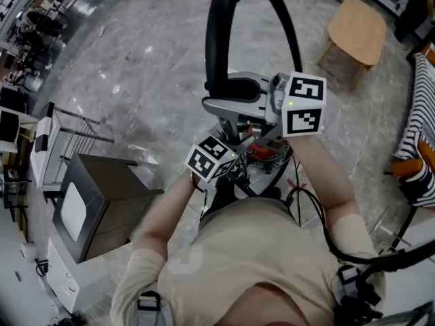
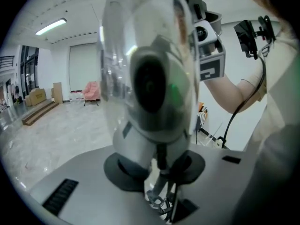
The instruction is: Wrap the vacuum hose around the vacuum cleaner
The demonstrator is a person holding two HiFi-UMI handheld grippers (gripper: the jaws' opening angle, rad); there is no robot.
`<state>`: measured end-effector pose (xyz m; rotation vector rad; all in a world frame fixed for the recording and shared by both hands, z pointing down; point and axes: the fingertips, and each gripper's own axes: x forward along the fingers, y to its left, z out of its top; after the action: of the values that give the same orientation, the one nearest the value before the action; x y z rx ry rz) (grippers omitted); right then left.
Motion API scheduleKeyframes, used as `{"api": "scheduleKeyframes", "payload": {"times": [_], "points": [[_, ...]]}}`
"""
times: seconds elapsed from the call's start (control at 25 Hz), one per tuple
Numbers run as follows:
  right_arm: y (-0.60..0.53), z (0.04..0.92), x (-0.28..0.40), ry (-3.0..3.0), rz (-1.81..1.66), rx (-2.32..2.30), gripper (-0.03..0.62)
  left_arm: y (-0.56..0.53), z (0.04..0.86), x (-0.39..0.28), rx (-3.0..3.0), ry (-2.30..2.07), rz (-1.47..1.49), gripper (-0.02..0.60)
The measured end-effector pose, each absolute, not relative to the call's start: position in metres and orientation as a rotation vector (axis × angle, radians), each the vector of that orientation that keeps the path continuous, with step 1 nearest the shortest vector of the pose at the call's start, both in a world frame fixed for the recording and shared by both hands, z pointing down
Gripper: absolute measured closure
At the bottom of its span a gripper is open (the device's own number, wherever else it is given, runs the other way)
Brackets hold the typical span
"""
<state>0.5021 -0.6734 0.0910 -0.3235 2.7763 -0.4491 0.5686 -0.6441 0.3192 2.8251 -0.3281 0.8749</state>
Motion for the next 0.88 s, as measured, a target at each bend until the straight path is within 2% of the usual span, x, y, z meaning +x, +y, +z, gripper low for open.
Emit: {"api": "scheduleKeyframes", "payload": {"times": [0.28, 0.44, 0.56, 0.64, 0.88], "points": [[-0.765, 0.111, 0.459, 2.762, -0.638, -0.519, 0.437, -0.705, 0.326, 0.541, 2.772, -0.190, 0.702, 0.469], [-0.817, 0.113, 0.422, 2.711, -0.610, -0.708, 0.431, -0.745, 0.321, 0.505, 2.740, -0.068, 0.594, 0.471], [-0.835, 0.122, 0.407, 2.677, -0.583, -0.891, 0.340, -0.766, 0.320, 0.491, 2.749, -0.013, 0.515, 0.471], [-0.819, 0.126, 0.424, 2.599, -0.554, -1.028, 0.292, -0.766, 0.322, 0.493, 2.772, 0.034, 0.519, 0.471], [-0.728, 0.164, 0.508, 2.283, -0.591, -1.354, 0.290, -0.802, 0.320, 0.514, 2.812, -0.033, 0.513, 0.471]]}}
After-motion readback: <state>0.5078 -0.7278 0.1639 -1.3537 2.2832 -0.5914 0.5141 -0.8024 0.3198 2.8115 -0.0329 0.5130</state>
